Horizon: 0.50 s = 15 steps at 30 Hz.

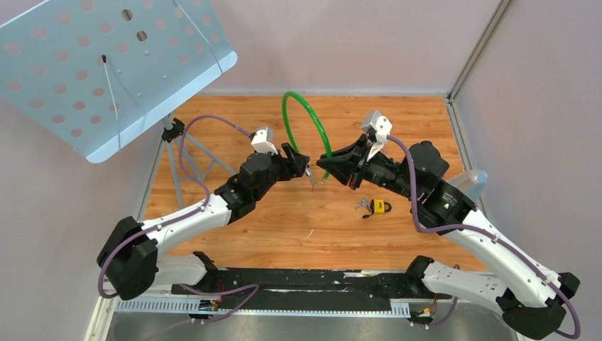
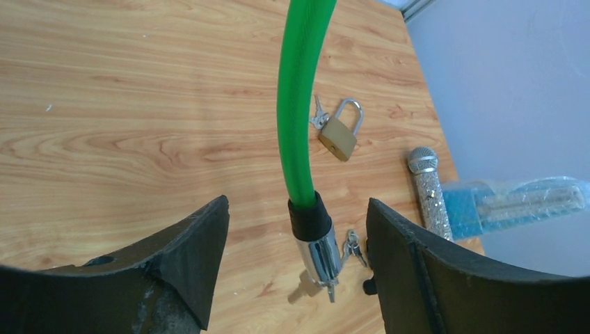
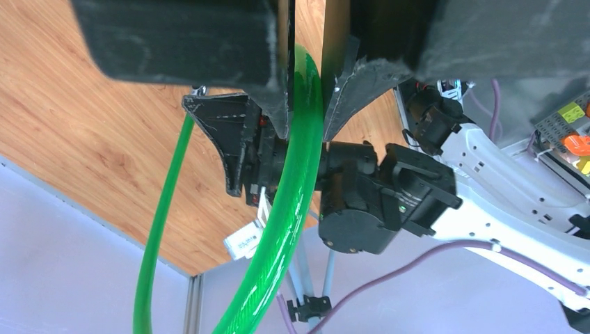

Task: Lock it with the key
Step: Lock the lock.

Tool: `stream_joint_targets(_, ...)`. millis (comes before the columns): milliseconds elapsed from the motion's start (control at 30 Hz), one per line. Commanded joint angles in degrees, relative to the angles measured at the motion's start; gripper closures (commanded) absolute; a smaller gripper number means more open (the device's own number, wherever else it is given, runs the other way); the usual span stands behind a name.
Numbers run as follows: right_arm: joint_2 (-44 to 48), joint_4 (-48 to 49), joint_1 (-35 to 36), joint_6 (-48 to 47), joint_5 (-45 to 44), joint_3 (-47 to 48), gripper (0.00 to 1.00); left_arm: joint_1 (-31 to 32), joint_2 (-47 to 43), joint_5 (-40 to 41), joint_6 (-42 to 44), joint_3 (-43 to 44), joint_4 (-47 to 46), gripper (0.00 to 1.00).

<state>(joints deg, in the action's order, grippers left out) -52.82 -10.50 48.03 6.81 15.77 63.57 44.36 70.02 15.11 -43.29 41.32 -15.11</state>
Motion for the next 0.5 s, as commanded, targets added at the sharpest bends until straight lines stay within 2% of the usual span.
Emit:
stream_joint_targets(0, 2.42, 5.76, -0.10, 0.05, 2.25, 4.23, 1.00, -0.32, 2.24, 0.85, -2.90, 2.51, -5.91, 0.25)
stream_joint_targets(100, 2.77, 5.75, -0.03, 0.05, 3.17, 4.60, 1.00, -0.70, 4.28, -0.21, -3.53, 2.45, -8.78, 0.30)
stream_joint_targets(233, 3.22, 5.39, -0.11, -0.08, 3.41, 4.80, 1.00, -2.15, 5.85, -4.10, -1.81, 2.69, -12.93, 0.27)
stream_joint_targets(467, 3.45, 4.97, -0.09, 0.12, 3.04, 4.37, 1.00, -2.61, 5.25, -4.52, -1.98, 1.31, -15.61, 0.23)
